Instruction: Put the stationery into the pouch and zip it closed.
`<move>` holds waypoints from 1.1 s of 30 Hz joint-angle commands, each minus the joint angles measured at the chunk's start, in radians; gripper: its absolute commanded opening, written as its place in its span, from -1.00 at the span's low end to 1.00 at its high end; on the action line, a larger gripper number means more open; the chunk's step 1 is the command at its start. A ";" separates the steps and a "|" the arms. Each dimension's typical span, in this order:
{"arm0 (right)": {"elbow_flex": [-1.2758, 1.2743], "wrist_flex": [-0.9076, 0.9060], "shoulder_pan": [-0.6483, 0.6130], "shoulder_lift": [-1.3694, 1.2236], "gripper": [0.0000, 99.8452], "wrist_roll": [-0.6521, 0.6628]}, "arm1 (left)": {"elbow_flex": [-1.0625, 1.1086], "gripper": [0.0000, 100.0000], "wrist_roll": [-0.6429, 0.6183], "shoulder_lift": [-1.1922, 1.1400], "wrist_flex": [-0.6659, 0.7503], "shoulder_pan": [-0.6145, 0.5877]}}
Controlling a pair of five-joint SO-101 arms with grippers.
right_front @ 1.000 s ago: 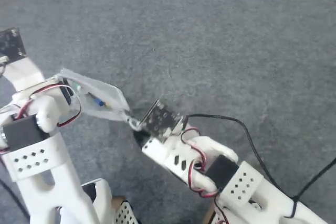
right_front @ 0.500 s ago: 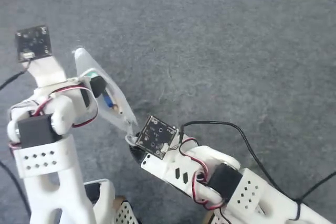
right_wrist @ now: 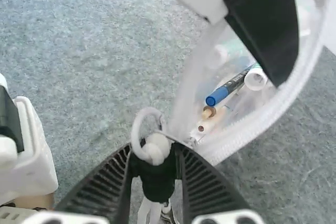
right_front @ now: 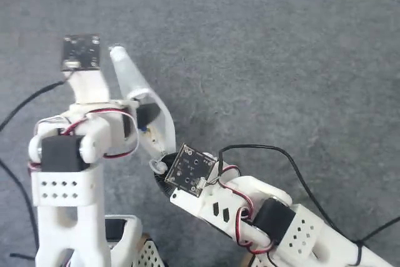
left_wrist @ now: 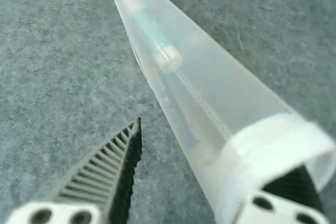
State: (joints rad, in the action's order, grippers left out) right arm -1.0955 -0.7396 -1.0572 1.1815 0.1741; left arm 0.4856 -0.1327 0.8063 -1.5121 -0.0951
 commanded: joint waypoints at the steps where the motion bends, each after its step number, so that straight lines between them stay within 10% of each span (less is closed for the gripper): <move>1: 0.006 -0.002 -0.012 0.031 -0.99 0.011 | -0.016 -0.33 0.043 0.029 -0.021 0.074; 33: 0.005 -0.002 -0.005 0.030 -0.99 0.012 | 0.013 -0.33 0.054 0.304 -0.035 0.063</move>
State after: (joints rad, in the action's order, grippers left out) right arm -1.0971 -0.7396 -1.0587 1.1799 0.1741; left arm 0.5102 -0.0453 1.0932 -1.5551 0.0061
